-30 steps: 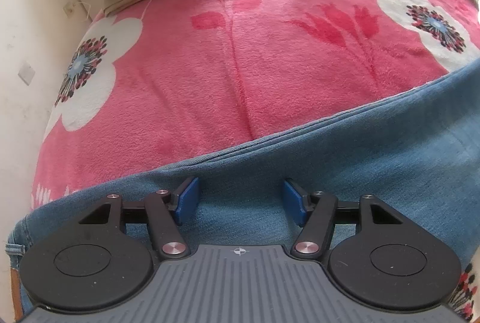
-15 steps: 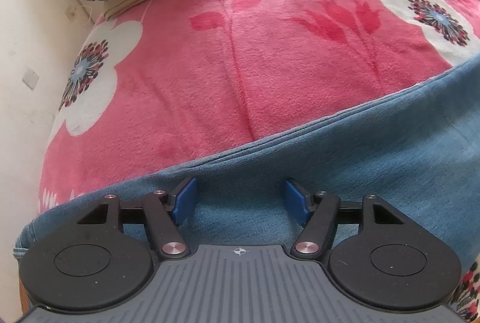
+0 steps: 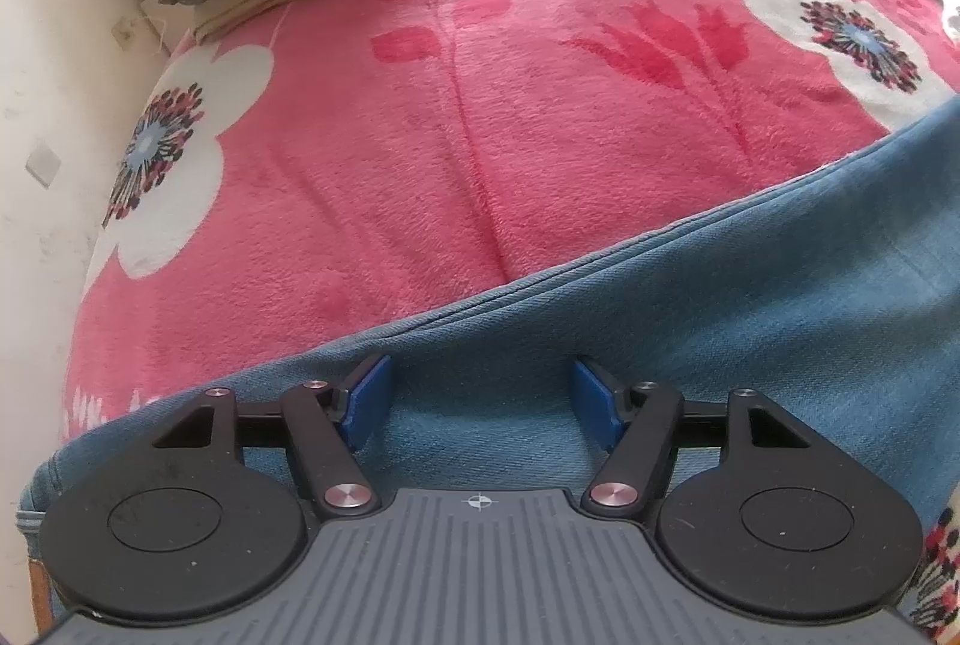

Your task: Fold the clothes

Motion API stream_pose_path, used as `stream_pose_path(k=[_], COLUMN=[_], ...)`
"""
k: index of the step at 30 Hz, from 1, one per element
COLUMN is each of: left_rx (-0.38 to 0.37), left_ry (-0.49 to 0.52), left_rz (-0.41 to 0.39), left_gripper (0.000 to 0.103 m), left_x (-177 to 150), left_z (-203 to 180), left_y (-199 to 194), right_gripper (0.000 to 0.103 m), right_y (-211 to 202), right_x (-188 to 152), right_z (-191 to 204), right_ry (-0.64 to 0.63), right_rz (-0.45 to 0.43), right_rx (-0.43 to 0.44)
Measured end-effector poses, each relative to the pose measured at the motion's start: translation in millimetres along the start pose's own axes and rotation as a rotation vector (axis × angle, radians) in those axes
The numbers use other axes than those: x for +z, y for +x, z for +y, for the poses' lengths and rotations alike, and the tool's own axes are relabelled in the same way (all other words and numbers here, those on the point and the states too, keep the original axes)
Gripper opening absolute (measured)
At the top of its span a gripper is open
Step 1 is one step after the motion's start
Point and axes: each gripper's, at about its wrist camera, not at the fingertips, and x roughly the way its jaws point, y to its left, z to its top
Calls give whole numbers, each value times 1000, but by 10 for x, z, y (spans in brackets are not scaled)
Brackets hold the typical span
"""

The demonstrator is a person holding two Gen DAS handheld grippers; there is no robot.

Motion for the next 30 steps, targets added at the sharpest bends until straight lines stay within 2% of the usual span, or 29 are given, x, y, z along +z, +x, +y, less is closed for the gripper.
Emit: stream_pose_path(k=[2,4,6,9,11,12,13,15,19,21,23,26,28,30], left_rx=[-3,-6,-5,0,3,2,0,-2,3,6,9,16,23,30], left_ry=[-1,0,4,12,20,24,28,33,33,32,30,22,14,5], left_rz=[-4,-6,-5,4,10,11,12,13,17,19,20,18,17,16], left_gripper=[66,66,66,66,66,67,67,68,68,68,68,69,69,69], left_x=[-6,-10,-7,18,33,35,37,38,42,46,45,34,31,25], left_z=[2,9,5,-3,-11,-9,-7,-2,-8,-16,-22,-35,-35,-37], left_y=[-4,-5,-6,-5,-5,-4,-3,1,8,7,6,4,4,1], right_gripper=[7,9,9,9,5,5,4,3,3,3,13,18,32,36], right_y=[-51,-161,-244,-103,29,110,178,240,126,-22,-242,-496,-520,-373], right_x=[0,114,263,460,485,474,452,381,64,-103,-249,-496,-716,-886], right_z=[-334,-273,57,656,865,846,673,103,-1194,-1552,-1665,-1536,-1348,-1171], right_ry=[91,100,71,-53,-145,-155,-114,56,468,606,728,918,1082,1211], right_rz=[27,-22,-89,-123,-113,-98,-91,-93,-101,-123,-193,-294,-338,-338], right_rx=[-92,-84,23,247,299,286,251,163,-106,-197,-189,-86,0,52])
